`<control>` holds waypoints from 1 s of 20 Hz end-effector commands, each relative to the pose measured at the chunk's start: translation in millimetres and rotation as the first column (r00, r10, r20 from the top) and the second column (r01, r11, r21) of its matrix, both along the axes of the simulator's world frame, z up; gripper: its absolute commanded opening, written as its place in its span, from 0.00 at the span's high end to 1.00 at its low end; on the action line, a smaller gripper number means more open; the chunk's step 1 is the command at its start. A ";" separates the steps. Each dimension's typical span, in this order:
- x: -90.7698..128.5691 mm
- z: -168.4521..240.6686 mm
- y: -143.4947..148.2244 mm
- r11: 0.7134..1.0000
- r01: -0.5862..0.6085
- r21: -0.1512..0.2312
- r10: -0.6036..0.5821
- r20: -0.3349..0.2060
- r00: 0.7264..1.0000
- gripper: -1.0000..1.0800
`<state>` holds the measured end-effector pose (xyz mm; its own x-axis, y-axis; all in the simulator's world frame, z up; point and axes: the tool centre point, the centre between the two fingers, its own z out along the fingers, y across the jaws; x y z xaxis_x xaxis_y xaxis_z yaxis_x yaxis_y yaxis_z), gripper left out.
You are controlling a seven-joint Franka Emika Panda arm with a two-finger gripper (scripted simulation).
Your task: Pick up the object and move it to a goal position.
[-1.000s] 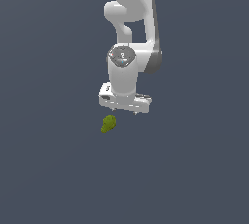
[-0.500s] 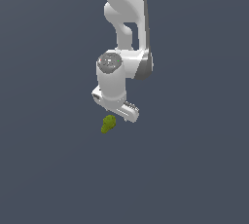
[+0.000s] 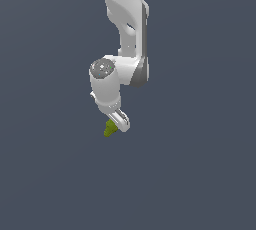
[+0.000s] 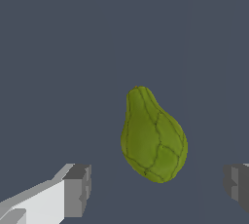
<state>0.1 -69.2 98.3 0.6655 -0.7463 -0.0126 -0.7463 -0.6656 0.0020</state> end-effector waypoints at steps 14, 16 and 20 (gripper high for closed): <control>-0.2 -8.7 -15.7 0.990 0.139 -0.008 -0.139 0.009 0.990 0.04; -0.3 -13.3 -15.7 0.990 0.139 -0.008 -0.139 0.009 0.990 0.04; -1.0 -31.1 -16.1 0.990 0.142 -0.008 -0.142 0.009 0.990 0.04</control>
<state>-0.2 -85.2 74.9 0.5539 -0.8326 0.0003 -0.8326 -0.5539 -0.0008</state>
